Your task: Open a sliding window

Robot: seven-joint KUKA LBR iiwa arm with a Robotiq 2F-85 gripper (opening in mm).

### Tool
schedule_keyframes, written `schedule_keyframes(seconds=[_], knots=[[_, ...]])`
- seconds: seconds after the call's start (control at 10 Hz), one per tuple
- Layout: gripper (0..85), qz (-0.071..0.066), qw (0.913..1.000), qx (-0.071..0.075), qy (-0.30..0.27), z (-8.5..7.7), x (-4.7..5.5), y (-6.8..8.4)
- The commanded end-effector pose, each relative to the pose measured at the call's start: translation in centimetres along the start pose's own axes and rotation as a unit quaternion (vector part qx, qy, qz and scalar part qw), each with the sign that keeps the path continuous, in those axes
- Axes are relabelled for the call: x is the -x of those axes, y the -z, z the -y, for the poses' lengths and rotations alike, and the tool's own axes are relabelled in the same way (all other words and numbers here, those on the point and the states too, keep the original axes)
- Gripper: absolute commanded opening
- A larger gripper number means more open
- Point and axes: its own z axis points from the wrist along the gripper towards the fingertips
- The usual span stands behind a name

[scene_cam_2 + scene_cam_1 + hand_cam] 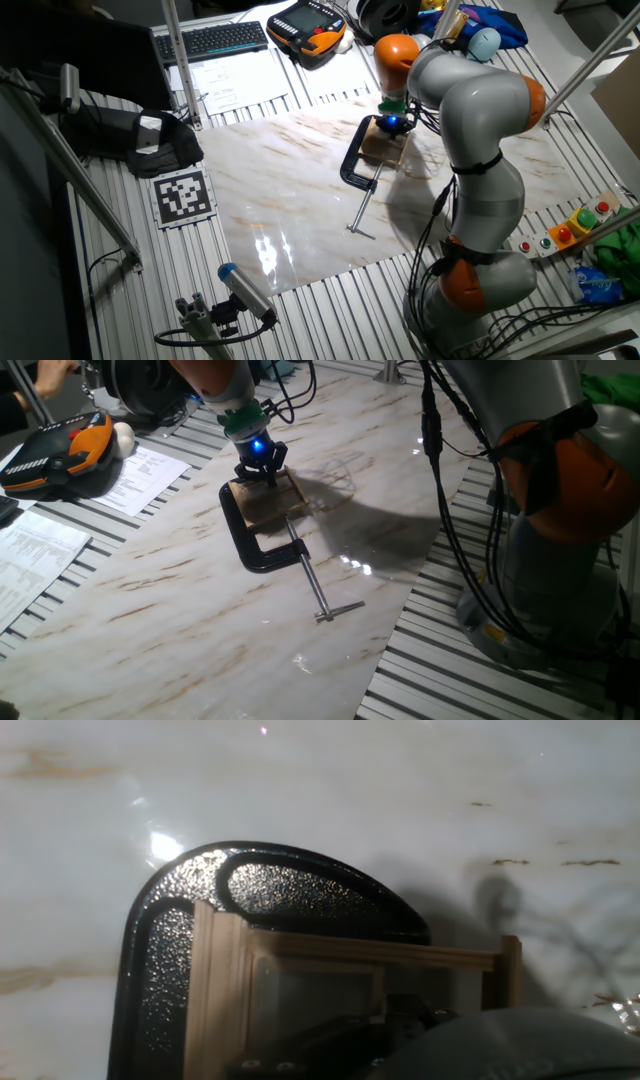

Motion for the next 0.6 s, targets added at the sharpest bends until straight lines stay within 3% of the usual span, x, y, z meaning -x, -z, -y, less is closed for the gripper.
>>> schedule_keyframes(seconds=[0.0, 0.5], knots=[[0.0, 0.000, 1.0000, 0.000, 0.000, -0.05, 0.00, 0.01], [0.0, -0.001, 1.0000, 0.003, 0.000, -0.51, 0.03, 0.09]])
